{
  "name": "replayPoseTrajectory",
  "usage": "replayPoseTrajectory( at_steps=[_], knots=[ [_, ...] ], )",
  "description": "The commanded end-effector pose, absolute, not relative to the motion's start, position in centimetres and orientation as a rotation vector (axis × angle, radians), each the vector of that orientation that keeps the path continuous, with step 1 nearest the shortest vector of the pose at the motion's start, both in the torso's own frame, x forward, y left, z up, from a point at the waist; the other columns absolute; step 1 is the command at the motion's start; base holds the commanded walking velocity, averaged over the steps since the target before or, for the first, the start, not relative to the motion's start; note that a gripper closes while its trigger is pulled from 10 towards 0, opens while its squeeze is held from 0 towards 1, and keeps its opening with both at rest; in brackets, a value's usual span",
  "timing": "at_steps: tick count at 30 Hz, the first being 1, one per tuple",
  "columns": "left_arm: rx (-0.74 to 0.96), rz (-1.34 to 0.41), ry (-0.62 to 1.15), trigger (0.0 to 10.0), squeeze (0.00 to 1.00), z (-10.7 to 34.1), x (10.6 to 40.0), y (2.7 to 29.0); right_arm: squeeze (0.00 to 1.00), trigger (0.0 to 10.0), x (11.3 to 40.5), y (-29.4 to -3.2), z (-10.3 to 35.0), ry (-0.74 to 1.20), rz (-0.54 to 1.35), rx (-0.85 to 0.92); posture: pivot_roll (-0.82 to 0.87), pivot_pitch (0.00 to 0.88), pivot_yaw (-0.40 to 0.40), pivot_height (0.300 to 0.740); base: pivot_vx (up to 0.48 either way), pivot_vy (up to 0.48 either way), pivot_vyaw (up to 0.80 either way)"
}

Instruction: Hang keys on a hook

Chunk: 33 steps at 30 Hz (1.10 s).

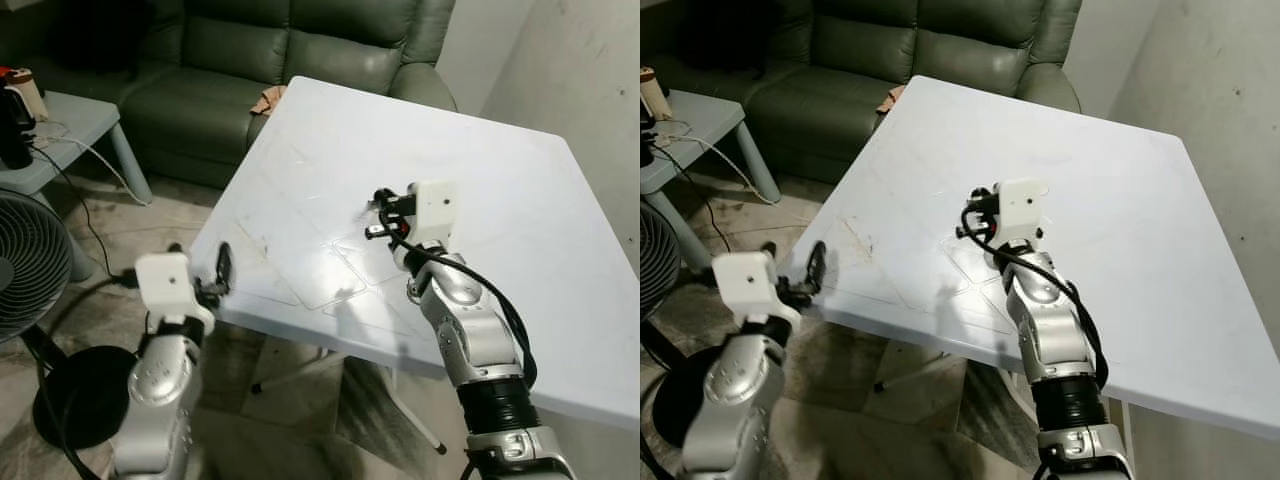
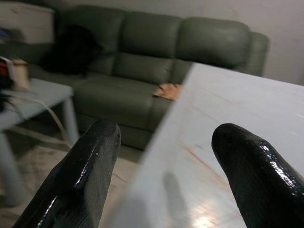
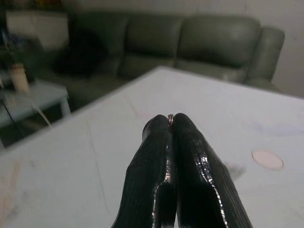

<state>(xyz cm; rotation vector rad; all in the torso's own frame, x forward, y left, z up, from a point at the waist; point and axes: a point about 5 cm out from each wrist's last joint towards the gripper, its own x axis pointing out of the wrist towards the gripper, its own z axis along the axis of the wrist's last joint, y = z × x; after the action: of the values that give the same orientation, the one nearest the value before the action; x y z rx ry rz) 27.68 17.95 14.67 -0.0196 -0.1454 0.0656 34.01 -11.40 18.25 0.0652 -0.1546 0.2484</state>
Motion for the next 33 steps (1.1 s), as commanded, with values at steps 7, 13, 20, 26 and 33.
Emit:
replayPoseTrajectory(
  at_steps=[7,13,20,26,33],
  knots=[
    [-0.054,0.134,-0.124,10.0,0.00,14.1,26.9,19.7,0.00,10.0,31.6,-12.0,16.1,-0.177,0.356,0.165,-0.02,0.000,-0.080,0.740,0.000,0.000,0.00],
    [-0.049,0.152,-0.105,10.0,0.00,14.1,27.0,19.9,0.00,10.0,31.5,-11.9,15.5,-0.155,0.323,0.149,-0.02,0.000,-0.075,0.740,0.000,0.000,0.00],
    [0.002,0.146,-0.119,10.0,0.00,14.4,27.7,20.0,0.00,10.0,31.7,-12.0,14.9,-0.148,0.327,0.055,-0.03,0.000,-0.068,0.740,0.000,0.000,0.00],
    [0.025,0.162,-0.114,10.0,0.00,14.5,28.2,20.3,0.00,10.0,32.1,-12.1,14.4,-0.106,0.331,0.025,-0.03,0.000,-0.068,0.740,0.000,0.000,-0.17],
    [0.026,0.172,-0.115,10.0,0.00,14.5,28.6,20.2,0.00,10.0,32.4,-11.6,14.4,-0.099,0.332,0.037,-0.03,0.000,-0.072,0.740,0.000,0.000,-0.76]
  ],
)
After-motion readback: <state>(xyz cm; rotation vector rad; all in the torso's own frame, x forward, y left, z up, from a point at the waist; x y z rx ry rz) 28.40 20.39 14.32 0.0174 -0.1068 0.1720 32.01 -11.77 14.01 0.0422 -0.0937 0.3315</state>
